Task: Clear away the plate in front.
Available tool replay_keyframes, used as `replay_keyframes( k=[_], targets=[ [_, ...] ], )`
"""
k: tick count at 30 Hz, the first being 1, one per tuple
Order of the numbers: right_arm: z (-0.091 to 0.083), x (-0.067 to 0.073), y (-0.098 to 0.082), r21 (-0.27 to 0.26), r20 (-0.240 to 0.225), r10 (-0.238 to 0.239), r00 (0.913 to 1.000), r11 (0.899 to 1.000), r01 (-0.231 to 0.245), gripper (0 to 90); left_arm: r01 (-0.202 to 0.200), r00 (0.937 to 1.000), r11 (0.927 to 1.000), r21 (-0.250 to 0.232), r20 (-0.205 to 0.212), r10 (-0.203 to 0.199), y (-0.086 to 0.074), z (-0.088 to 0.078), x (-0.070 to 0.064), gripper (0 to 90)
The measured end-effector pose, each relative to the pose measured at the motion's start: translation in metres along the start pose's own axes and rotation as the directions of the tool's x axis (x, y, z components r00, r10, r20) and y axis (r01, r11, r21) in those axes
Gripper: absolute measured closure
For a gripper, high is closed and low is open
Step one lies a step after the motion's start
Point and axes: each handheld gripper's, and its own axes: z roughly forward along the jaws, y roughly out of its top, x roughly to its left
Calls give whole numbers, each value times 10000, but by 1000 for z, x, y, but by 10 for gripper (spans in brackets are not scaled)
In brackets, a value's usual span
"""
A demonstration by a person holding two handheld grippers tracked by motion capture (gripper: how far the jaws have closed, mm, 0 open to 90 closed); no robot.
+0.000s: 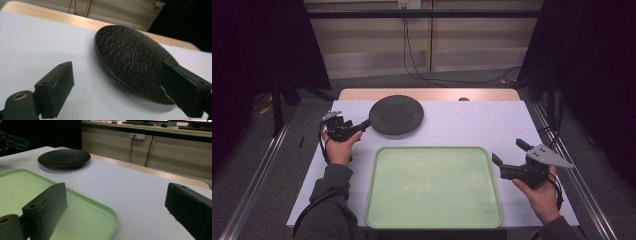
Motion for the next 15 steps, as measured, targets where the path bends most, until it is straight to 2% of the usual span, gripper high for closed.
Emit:
replay_keyframes(
  k=[2, 6, 7, 8, 9, 13, 15],
  targets=[
    [0, 1, 0, 20, 2, -7, 10000, 10000, 7, 37, -66, 9999, 9998, 196, -115, 68, 0, 4, 1, 132],
    [0, 0, 0, 10, -35, -16, 10000, 10000, 16, 40, 378, 9991, 9990, 221, -182, -374, 1, 15, 1, 146],
    [0, 0, 0, -12, -57, 4, 10000, 10000, -4, 40, 316, 9994, 9992, 261, -169, -312, 1, 17, 2, 149],
    [-1, 0, 0, 6, -70, 8, 10000, 10000, -8, 40, 509, 9985, 9986, 164, -191, -506, 2, 20, 1, 155],
    [-1, 0, 0, -10, -91, 39, 10000, 10000, -39, 40, 486, 9987, 9985, 243, -163, -483, 2, 22, 2, 162],
    [-2, -2, 0, -55, -110, 81, 9999, 10000, -82, 41, 576, 9977, 9975, 401, -372, -561, 4, 30, 2, 193],
    [-3, -2, 0, -48, -80, 172, 9998, 9998, -172, 41, 807, 9961, 9965, 233, -384, -798, 5, 34, 3, 203]
  ],
)
